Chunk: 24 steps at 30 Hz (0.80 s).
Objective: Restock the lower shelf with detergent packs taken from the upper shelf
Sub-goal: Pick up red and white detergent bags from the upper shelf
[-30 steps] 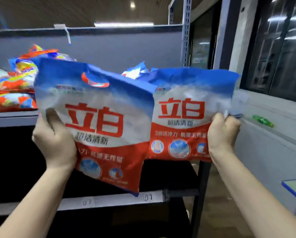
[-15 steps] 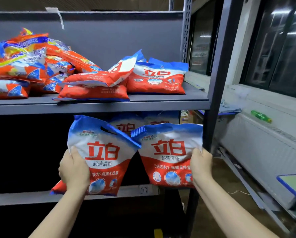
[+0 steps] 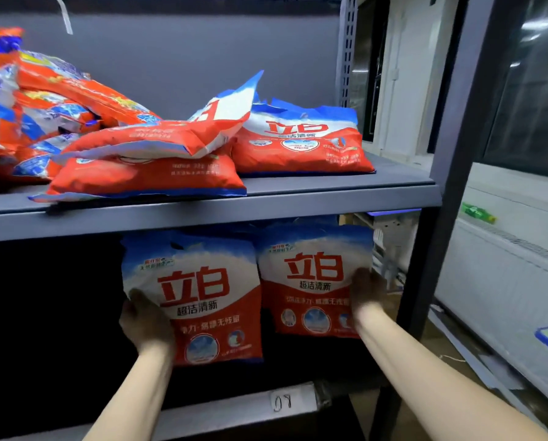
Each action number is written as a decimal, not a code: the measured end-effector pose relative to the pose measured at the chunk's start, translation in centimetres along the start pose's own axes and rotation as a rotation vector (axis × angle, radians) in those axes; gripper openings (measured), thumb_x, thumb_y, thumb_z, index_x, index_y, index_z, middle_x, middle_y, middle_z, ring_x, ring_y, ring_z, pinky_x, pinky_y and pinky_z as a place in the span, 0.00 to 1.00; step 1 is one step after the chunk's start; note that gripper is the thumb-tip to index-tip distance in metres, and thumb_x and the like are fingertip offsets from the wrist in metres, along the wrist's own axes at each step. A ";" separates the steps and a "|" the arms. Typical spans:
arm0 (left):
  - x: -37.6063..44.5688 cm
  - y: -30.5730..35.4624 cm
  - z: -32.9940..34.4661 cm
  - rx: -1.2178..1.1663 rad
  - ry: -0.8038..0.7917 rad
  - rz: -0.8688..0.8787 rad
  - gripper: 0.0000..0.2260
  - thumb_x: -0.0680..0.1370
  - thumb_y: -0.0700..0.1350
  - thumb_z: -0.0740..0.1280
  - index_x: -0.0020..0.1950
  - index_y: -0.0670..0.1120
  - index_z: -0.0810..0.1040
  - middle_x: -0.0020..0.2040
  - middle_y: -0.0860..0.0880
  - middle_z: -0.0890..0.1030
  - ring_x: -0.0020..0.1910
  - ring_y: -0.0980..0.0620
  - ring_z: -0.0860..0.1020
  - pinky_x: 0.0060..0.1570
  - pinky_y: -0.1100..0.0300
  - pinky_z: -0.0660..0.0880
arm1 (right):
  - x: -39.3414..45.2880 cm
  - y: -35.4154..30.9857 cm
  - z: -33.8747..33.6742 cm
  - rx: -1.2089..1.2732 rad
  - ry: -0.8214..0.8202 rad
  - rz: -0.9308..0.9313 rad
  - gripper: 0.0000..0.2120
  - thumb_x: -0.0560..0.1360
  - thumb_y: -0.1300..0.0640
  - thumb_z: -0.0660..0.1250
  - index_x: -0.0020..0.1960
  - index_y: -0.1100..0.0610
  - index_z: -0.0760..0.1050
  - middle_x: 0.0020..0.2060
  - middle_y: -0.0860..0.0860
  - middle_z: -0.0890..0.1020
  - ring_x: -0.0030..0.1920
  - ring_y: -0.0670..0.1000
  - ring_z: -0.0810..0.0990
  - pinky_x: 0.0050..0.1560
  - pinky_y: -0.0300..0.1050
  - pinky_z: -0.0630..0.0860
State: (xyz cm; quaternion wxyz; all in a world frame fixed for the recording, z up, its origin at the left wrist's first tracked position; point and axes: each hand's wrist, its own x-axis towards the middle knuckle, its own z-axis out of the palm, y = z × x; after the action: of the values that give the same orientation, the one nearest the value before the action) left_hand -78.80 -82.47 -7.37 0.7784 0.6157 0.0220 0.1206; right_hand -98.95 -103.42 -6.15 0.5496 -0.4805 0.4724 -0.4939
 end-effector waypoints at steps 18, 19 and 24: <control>6.6 -10.0 10.4 0.123 -0.215 -0.047 0.24 0.81 0.62 0.52 0.68 0.45 0.66 0.57 0.39 0.78 0.50 0.40 0.80 0.50 0.47 0.77 | 9.0 4.2 5.6 -0.097 -0.146 -0.033 0.10 0.79 0.59 0.54 0.54 0.59 0.73 0.42 0.57 0.83 0.42 0.57 0.84 0.47 0.61 0.81; 6.9 -10.3 10.2 0.219 -0.226 -0.041 0.27 0.80 0.63 0.54 0.69 0.44 0.64 0.60 0.38 0.77 0.56 0.37 0.78 0.58 0.42 0.72 | 9.2 4.5 5.7 -0.114 -0.173 -0.027 0.10 0.80 0.58 0.55 0.58 0.58 0.71 0.45 0.57 0.83 0.44 0.57 0.84 0.48 0.60 0.81; 5.7 -10.2 7.9 0.580 -0.214 0.177 0.42 0.75 0.68 0.60 0.75 0.37 0.57 0.74 0.35 0.61 0.71 0.34 0.62 0.69 0.36 0.57 | 9.0 5.5 5.5 -0.370 -0.034 -0.216 0.23 0.74 0.61 0.62 0.68 0.59 0.65 0.61 0.60 0.76 0.61 0.60 0.75 0.59 0.62 0.73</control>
State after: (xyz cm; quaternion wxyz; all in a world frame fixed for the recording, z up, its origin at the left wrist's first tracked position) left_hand -70.19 -90.93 -14.66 0.5547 0.8207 -0.0801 0.1110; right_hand -92.39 -111.81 -11.50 0.4038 -0.6292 0.4915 -0.4467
